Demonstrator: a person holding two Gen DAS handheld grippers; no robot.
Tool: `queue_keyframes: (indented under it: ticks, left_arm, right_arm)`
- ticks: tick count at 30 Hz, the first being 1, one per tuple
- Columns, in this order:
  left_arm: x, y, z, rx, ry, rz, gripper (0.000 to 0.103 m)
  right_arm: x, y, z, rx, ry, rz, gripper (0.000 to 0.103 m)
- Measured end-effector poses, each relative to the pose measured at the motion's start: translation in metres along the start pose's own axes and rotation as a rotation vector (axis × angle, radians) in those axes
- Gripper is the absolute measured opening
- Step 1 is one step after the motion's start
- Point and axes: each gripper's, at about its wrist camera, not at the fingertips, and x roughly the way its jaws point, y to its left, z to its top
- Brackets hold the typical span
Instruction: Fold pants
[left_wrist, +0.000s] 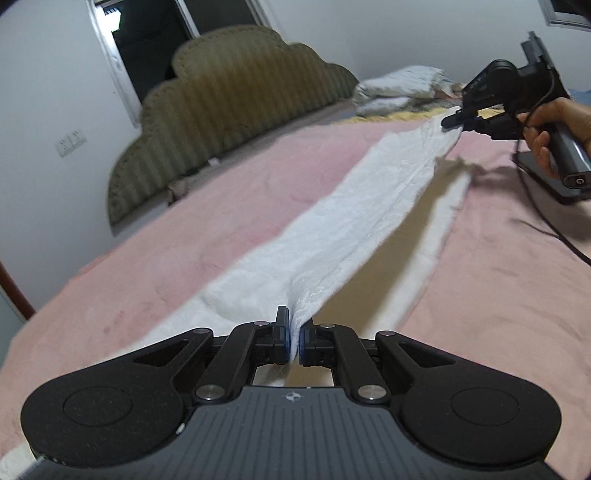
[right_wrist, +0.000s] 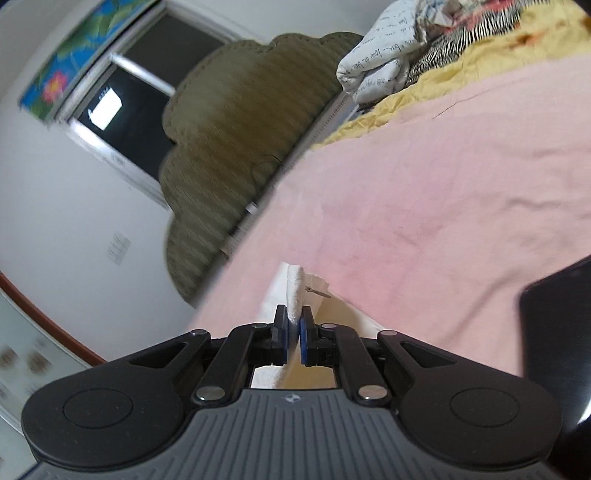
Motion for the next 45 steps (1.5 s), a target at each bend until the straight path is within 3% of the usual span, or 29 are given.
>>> queue_keyframes:
  ticks: [4,6,9,11,13,14,18,20,21,24,26,29,33,37,40,45]
  left_arm:
    - [0.017,-0.005,-0.014,0.038,0.082,-0.048,0.008]
    - [0.016,-0.011,-0.020,0.063,0.086,-0.041,0.009]
    - [0.011,-0.004,-0.018,0.036,0.075,-0.054,0.022]
    - [0.008,0.005,-0.017,-0.013,0.074,-0.067,0.040]
    - [0.003,0.014,-0.015,-0.051,0.065,-0.060,0.049]
    - [-0.001,0.020,-0.015,-0.074,0.058,-0.062,0.051]
    - [-0.020,0.050,-0.020,-0.201,0.040,-0.051,0.064]
    - [-0.031,0.064,-0.027,-0.240,0.046,-0.005,0.066]
    - [-0.038,0.071,-0.031,-0.253,0.051,0.025,0.066]
    - [-0.064,0.092,-0.047,-0.275,0.068,0.120,0.067]
    - [-0.086,0.108,-0.060,-0.304,0.080,0.195,0.067]
    - [-0.122,0.136,-0.082,-0.376,0.110,0.337,0.067]
    - [-0.164,0.176,-0.112,-0.536,0.174,0.562,0.067]
    - [-0.203,0.216,-0.143,-0.743,0.260,0.739,0.067]
    - [-0.228,0.237,-0.164,-0.929,0.274,0.734,0.066]
    - [-0.251,0.254,-0.187,-1.197,0.206,0.580,0.063]
  right_arm:
    - [0.012,0.004,-0.005,-0.081,0.071,-0.142,0.009]
    - [0.014,0.015,-0.008,-0.154,0.069,-0.201,0.010]
    - [0.005,0.039,-0.015,-0.285,-0.048,-0.299,0.017]
    - [-0.006,0.061,-0.025,-0.377,-0.162,-0.316,0.018]
    - [-0.009,0.085,-0.038,-0.466,-0.159,-0.172,0.018]
    - [-0.005,0.099,-0.048,-0.518,-0.102,-0.076,0.018]
    - [0.039,0.147,-0.103,-0.626,0.317,0.247,0.018]
    - [0.066,0.160,-0.138,-0.677,0.507,0.301,0.018]
    - [0.078,0.165,-0.157,-0.744,0.559,0.266,0.018]
    - [0.075,0.191,-0.190,-0.956,0.461,0.183,0.022]
    - [0.062,0.214,-0.205,-1.036,0.388,0.218,0.022]
    - [0.041,0.255,-0.226,-1.060,0.411,0.465,0.022]
    - [0.014,0.309,-0.284,-1.115,0.501,0.780,0.022]
    - [-0.006,0.353,-0.352,-1.189,0.638,1.002,0.022]
    - [-0.029,0.368,-0.399,-1.300,0.675,1.129,0.022]
    - [-0.045,0.378,-0.447,-1.497,0.634,1.174,0.022]
